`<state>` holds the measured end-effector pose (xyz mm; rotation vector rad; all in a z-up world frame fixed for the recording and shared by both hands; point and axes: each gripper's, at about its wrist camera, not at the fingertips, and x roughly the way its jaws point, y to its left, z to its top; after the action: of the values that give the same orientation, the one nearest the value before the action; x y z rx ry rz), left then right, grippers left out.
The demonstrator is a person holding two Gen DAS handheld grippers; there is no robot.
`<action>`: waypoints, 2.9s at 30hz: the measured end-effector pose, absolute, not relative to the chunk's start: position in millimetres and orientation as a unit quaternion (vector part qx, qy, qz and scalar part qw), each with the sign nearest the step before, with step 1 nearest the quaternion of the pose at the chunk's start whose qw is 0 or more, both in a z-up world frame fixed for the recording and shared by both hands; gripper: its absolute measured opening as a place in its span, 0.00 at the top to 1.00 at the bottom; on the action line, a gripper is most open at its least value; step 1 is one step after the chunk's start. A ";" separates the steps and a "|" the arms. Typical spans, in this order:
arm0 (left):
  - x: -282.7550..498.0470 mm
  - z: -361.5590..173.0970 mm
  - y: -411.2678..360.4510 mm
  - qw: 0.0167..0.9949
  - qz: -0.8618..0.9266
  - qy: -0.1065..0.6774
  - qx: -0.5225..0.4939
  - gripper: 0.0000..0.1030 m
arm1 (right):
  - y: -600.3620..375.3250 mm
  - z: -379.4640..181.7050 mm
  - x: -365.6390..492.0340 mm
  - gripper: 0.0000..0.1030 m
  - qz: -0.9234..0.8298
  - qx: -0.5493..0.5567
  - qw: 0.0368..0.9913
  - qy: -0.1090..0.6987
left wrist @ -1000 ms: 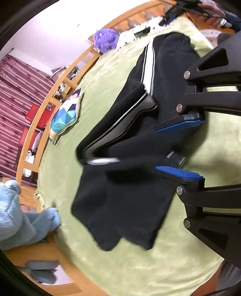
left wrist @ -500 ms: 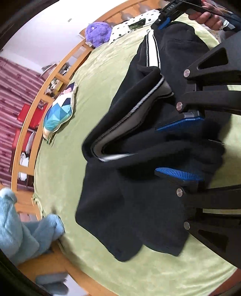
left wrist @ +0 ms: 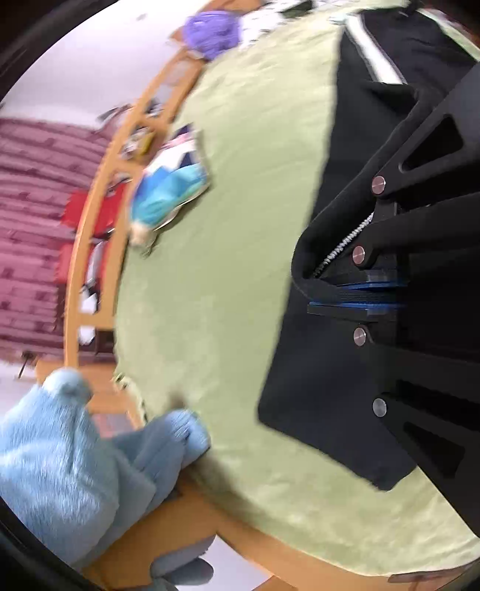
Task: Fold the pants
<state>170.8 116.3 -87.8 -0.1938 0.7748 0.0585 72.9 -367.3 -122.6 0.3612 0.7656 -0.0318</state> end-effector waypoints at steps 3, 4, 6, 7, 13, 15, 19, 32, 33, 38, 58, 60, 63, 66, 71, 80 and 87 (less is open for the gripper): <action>188.4 -84.0 128.6 0.918 0.029 0.378 -0.112 0.95 | -364.9 -126.9 78.3 0.53 -0.020 0.170 0.910 0.377; 195.7 -83.2 129.2 0.919 0.030 0.378 -0.111 0.95 | -363.4 -128.9 80.9 0.53 -0.021 0.167 0.909 0.382; 208.0 -82.0 130.4 0.922 0.028 0.371 -0.109 0.95 | -360.0 -131.1 84.3 0.53 -0.023 0.160 0.907 0.388; 211.1 -82.8 132.4 0.923 0.029 0.366 -0.114 0.95 | -357.1 -131.9 85.4 0.53 -0.024 0.153 0.908 0.389; 222.4 -109.0 137.2 0.898 0.021 0.426 -0.109 0.80 | -345.1 -136.4 90.8 0.53 -0.025 0.126 0.910 0.393; 212.7 -108.6 135.8 0.901 0.007 0.418 -0.115 0.52 | -342.9 -138.4 92.0 0.53 -0.022 0.126 0.909 0.397; 187.8 -99.3 126.3 0.906 -0.036 0.399 -0.133 0.37 | -337.0 -137.4 88.1 0.53 -0.022 0.117 0.911 0.394; 160.7 -146.7 54.4 0.879 -0.017 0.471 -0.066 0.36 | -337.1 -132.4 73.6 0.53 -0.018 0.136 0.912 0.386; 162.1 -151.6 53.2 0.875 -0.010 0.479 -0.066 0.36 | -336.8 -132.0 73.0 0.53 -0.019 0.135 0.913 0.385; 169.8 -169.7 45.5 0.856 0.038 0.515 -0.036 0.62 | -340.2 -133.8 74.0 0.53 -0.022 0.137 0.911 0.389; 184.4 -114.2 145.2 0.902 0.092 0.405 -0.118 0.53 | -330.3 -141.9 80.7 0.53 -0.031 0.105 0.910 0.399; 182.1 -114.2 138.2 0.902 0.106 0.406 -0.104 0.44 | -328.7 -142.2 80.6 0.53 -0.031 0.101 0.911 0.399; 175.9 -110.4 142.2 0.905 0.159 0.385 -0.087 0.43 | -328.5 -141.1 79.1 0.53 -0.030 0.099 0.912 0.397; 169.0 -104.9 158.7 0.904 0.210 0.362 -0.087 0.43 | -330.1 -140.5 79.5 0.53 -0.029 0.102 0.912 0.396; 159.7 -104.3 192.0 0.894 0.226 0.368 -0.124 0.43 | -330.3 -140.8 79.9 0.53 -0.028 0.101 0.912 0.397; 139.3 -114.8 206.6 0.895 0.122 0.392 -0.177 0.37 | -323.7 -142.6 78.3 0.53 -0.025 0.091 0.912 0.400; 141.3 -143.6 164.3 0.882 0.033 0.450 -0.136 0.37 | -315.7 -145.5 78.7 0.53 -0.026 0.080 0.911 0.403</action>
<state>141.3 164.3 -143.6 -0.2823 0.9362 0.0692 78.7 -315.7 -145.5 0.1658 0.8311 -0.0526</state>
